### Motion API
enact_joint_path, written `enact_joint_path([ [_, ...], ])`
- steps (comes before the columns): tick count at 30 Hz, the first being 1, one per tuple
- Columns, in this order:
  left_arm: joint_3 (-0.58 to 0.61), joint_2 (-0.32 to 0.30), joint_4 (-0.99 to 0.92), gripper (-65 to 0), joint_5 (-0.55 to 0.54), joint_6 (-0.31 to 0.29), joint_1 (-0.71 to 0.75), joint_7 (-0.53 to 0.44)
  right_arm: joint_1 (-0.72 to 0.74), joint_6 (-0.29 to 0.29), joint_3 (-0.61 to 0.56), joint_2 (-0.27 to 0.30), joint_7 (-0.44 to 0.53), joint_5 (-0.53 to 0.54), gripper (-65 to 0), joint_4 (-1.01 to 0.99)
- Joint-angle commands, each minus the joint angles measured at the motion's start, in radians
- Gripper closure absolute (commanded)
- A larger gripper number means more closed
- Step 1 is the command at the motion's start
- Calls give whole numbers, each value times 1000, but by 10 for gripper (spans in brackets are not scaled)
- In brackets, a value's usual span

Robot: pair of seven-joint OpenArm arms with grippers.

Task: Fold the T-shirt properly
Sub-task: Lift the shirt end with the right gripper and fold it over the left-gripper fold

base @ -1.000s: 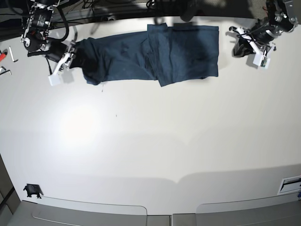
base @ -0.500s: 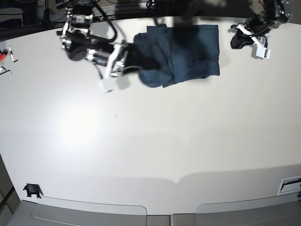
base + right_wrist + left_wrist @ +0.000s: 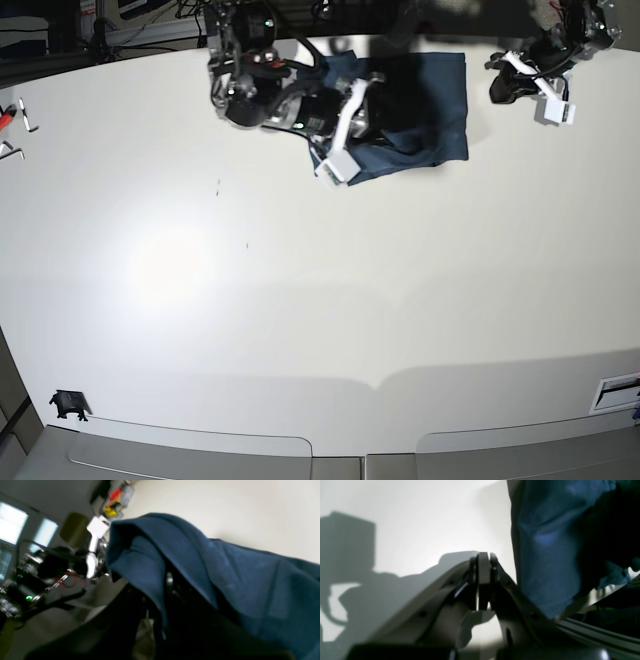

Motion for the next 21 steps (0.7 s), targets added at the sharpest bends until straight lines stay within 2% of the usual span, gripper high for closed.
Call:
enact_joint_path([
  [1,-4,-9,6,0,14,4,6,21,9,9,-16,-18,40,11,0,19],
  [4,-4,-9,6,0,14,4,6,21,9,9,-48,-43,59,-53,0,19],
  [10,-4,-9,6,0,14,4,6,22,9,9,-69,-63,72,-99,-11,19],
  [13,-4,-9,6,0,14,4,6,22,9,9,-70,-62,78,-90,-229,19],
  [14,-4,-10,6,0,14,4,6,21,9,9,-70,-62,77,-65,-275,19],
  [15,-4,-10,6,0,14,4,6,21,9,9,-70,-62,75,-30,-294,19],
  [21,-4,-10,6,0,14,4,6,21,9,9,-70,-68,14,266,-295,19],
])
